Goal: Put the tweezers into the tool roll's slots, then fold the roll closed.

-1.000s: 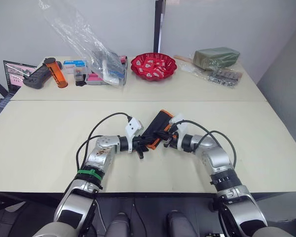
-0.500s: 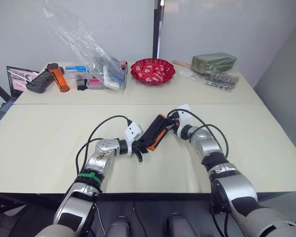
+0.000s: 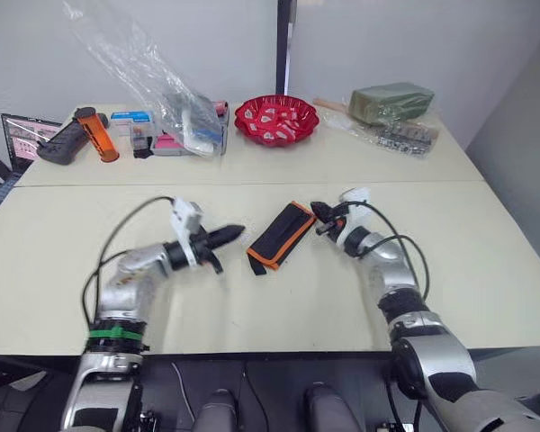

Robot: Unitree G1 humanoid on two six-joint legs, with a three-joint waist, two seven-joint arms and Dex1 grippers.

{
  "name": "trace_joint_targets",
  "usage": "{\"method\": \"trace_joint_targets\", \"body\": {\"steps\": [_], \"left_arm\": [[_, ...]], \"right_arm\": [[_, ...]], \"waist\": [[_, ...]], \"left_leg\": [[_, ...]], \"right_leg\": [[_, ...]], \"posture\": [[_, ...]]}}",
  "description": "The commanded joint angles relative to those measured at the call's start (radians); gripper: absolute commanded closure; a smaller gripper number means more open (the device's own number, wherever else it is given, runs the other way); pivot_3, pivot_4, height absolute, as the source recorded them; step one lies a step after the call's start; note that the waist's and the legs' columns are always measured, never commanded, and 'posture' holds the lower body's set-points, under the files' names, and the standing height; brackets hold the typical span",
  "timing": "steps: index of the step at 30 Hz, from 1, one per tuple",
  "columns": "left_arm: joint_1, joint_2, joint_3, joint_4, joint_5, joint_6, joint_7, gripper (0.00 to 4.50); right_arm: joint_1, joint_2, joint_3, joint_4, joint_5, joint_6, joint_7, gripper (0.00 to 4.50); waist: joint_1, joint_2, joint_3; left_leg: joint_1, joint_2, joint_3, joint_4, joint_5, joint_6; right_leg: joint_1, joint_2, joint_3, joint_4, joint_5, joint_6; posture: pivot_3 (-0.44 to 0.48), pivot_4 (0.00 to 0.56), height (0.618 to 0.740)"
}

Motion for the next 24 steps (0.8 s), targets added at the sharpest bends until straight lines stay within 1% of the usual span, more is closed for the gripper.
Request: {"method": "trace_joint_targets", "body": {"steps": [1,3,5,7,8,10,15,20,22,24], "left_arm": [[0.077,0.119,0.105,-0.080,0.020,-0.001,0.043,3.07],[0.160,0.190,0.135,-0.086,0.058,-0.033,0.048,2.42],[0.255,0.232,0.193,-0.096,0.070,-0.068,0.060,1.73],[0.342,0.255,0.242,-0.109,0.093,-0.112,0.085,1.16],[0.380,0.262,0.267,-0.113,0.104,-0.128,0.104,0.75],[0.456,0.270,0.320,-0.114,0.128,-0.167,0.142,0.08],[0.607,0.291,0.470,-0.067,0.135,-0.218,0.192,0.03],[0.722,0.298,0.535,-0.036,0.161,-0.223,0.229,0.03],[0.743,0.313,0.539,-0.003,0.192,-0.259,0.247,0.03],[0.730,0.325,0.540,0.021,0.176,-0.252,0.237,0.03]], "right_arm": [[0.047,-0.096,-0.005,-0.210,0.047,0.079,0.120,3.04],[0.088,-0.154,-0.002,-0.279,0.049,0.115,0.163,2.37],[0.127,-0.202,-0.014,-0.327,0.062,0.151,0.196,1.66],[0.156,-0.240,-0.031,-0.349,0.074,0.177,0.220,1.03],[0.173,-0.259,-0.038,-0.358,0.077,0.187,0.230,0.65],[0.208,-0.292,-0.057,-0.371,0.090,0.205,0.243,0.01],[0.292,-0.356,-0.113,-0.378,0.131,0.256,0.277,0.00],[0.348,-0.396,-0.164,-0.341,0.137,0.250,0.289,0.00],[0.358,-0.411,-0.178,-0.312,0.134,0.223,0.297,0.00],[0.360,-0.416,-0.177,-0.287,0.126,0.199,0.306,0.00]], "waist": [[-0.005,0.001,0.000],[-0.007,0.001,0.000],[-0.003,0.001,0.001],[0.002,0.001,0.004],[0.003,0.001,0.006],[0.008,0.001,0.009],[0.023,0.000,0.009],[0.025,0.000,0.009],[0.026,0.000,0.010],[0.027,0.000,0.010]], "left_leg": [[0.001,0.000,0.000,0.000,0.000,0.000],[0.003,0.000,0.001,-0.003,-0.001,0.002],[0.003,0.000,0.001,-0.004,-0.002,0.003],[0.002,0.001,0.002,-0.003,-0.002,0.003],[0.002,0.001,0.003,-0.003,-0.002,0.003],[0.001,0.001,0.003,-0.002,-0.002,0.002],[0.001,0.001,0.003,-0.001,-0.002,0.002],[0.001,0.001,0.005,-0.001,-0.002,0.002],[0.001,0.001,0.005,-0.001,-0.002,0.002],[0.001,0.001,0.005,-0.001,-0.002,0.002]], "right_leg": [[0.000,0.000,0.000,0.000,0.000,0.000],[0.001,0.000,0.000,-0.001,0.000,0.000],[0.001,0.000,0.000,-0.002,0.000,0.000],[0.001,0.000,0.000,-0.003,0.000,0.000],[0.001,0.000,0.000,-0.004,0.000,0.000],[0.000,0.000,0.000,-0.004,0.000,-0.001],[0.001,-0.001,0.000,-0.004,0.000,0.000],[0.001,-0.001,0.001,-0.005,-0.001,0.001],[0.001,-0.001,0.001,-0.005,-0.002,0.002],[0.001,-0.001,0.001,-0.005,-0.002,0.002]], "posture": [[0.000,0.150,0.740],[0.000,0.150,0.740],[0.000,0.150,0.740],[0.000,0.150,0.740],[0.000,0.150,0.740],[0.000,0.150,0.740],[0.000,0.150,0.740],[0.000,0.150,0.740],[0.000,0.150,0.740],[0.000,0.150,0.740]]}}
